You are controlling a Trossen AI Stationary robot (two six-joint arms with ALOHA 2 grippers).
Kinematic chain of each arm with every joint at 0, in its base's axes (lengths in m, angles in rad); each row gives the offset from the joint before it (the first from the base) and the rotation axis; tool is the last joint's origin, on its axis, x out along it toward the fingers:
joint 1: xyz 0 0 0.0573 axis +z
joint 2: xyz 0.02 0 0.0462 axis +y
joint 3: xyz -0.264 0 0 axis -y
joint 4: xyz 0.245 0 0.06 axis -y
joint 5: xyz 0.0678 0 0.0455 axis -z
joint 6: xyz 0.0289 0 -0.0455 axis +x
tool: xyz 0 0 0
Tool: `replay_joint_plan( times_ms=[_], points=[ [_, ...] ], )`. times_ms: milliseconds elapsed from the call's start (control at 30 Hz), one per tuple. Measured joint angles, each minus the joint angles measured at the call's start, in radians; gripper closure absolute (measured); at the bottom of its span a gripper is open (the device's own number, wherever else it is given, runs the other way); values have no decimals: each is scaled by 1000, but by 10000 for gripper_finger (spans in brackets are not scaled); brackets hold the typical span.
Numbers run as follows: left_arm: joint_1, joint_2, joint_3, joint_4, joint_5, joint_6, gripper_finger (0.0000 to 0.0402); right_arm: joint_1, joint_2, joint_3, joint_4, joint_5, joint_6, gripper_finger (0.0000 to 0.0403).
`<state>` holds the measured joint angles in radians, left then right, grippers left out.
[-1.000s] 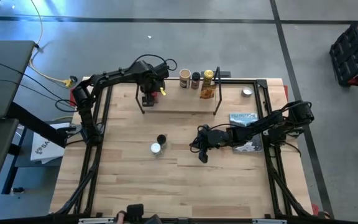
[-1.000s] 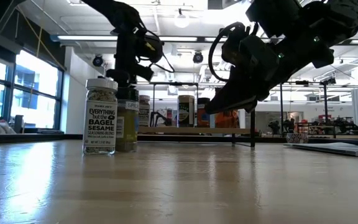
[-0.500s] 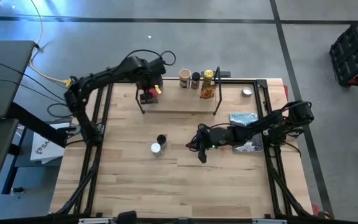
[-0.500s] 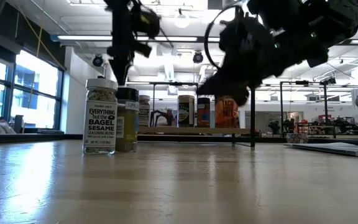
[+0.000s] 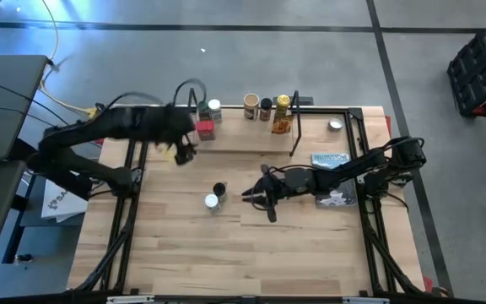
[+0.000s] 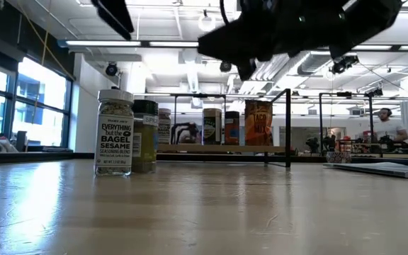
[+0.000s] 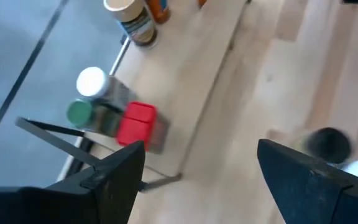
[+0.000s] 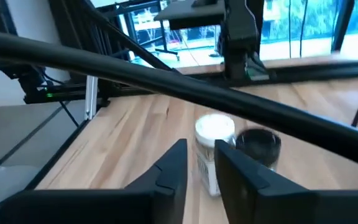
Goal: Shelf spices
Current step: Put the white seasoning bottle on the shelf
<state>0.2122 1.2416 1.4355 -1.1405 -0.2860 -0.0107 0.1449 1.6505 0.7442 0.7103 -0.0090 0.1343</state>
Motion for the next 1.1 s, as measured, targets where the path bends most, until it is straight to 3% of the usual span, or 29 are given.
replay_joint_plan(
  times_ms=[200, 333, 500, 633, 833, 1100],
  points=[
    [-342, -134, -269, 148, -233, -274, 96, 2, 0, 69, -104, 1, -72, 301],
    [-568, -121, -456, 309, -368, -426, 100, 2, 0, 75, -161, 17, -61, 297],
    [-745, -44, -622, 592, -482, -619, 101, 2, 0, 75, -231, 18, -27, 297],
    [-835, 45, -681, 733, -584, -749, 101, 3, 0, 75, -259, 19, -19, 297],
    [-913, 209, -685, 757, -767, -914, 101, 18, 0, 75, -259, 20, -12, 297],
    [-903, 380, -685, 876, -846, -1014, 101, 27, 0, 75, -258, 20, -12, 297]
  ],
)
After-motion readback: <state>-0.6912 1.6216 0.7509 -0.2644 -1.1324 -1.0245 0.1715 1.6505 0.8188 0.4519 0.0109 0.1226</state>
